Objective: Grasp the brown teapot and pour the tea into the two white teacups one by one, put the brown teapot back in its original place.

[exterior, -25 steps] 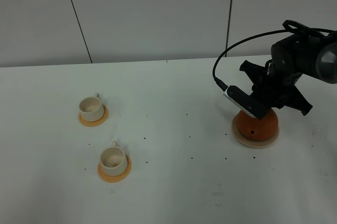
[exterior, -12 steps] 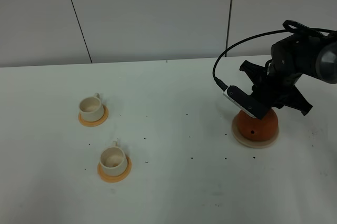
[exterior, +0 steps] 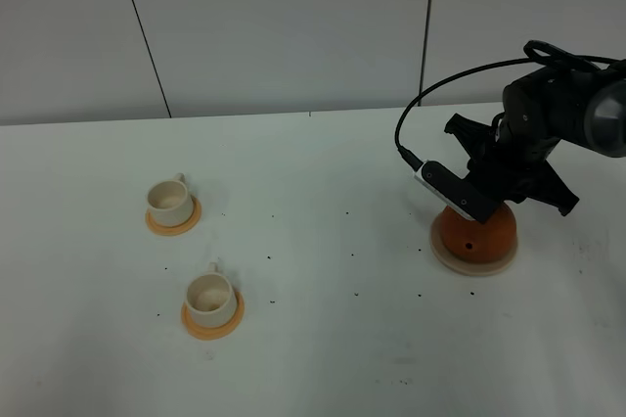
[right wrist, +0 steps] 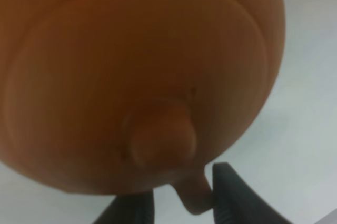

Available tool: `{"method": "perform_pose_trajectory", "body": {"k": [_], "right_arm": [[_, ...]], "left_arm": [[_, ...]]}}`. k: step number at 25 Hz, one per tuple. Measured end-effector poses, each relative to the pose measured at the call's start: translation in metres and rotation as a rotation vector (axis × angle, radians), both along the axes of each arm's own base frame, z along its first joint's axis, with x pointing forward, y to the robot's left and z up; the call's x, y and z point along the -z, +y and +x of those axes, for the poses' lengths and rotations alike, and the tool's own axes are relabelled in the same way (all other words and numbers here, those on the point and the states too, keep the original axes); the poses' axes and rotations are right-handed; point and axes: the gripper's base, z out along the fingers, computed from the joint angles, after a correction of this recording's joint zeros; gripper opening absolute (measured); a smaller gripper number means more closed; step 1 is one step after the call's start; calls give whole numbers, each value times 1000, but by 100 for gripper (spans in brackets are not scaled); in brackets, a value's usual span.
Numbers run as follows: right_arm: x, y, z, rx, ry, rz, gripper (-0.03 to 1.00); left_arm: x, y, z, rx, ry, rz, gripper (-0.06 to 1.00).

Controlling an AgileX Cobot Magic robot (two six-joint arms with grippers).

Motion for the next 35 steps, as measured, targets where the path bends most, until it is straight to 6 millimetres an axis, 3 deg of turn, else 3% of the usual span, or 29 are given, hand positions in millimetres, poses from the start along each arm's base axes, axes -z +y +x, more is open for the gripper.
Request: {"method": "perform_pose_trajectory", "body": {"k": [12,21,35], "right_arm": [[0,0,0,3,2,6,22],[0,0,-1,12,18,13,10],[1,0,-3,41,54,35,10]], "left_arm": [[0,0,0,0,0,0,20],[0,0,0,0,0,0,20],[0,0,0,0,0,0,20]]}}
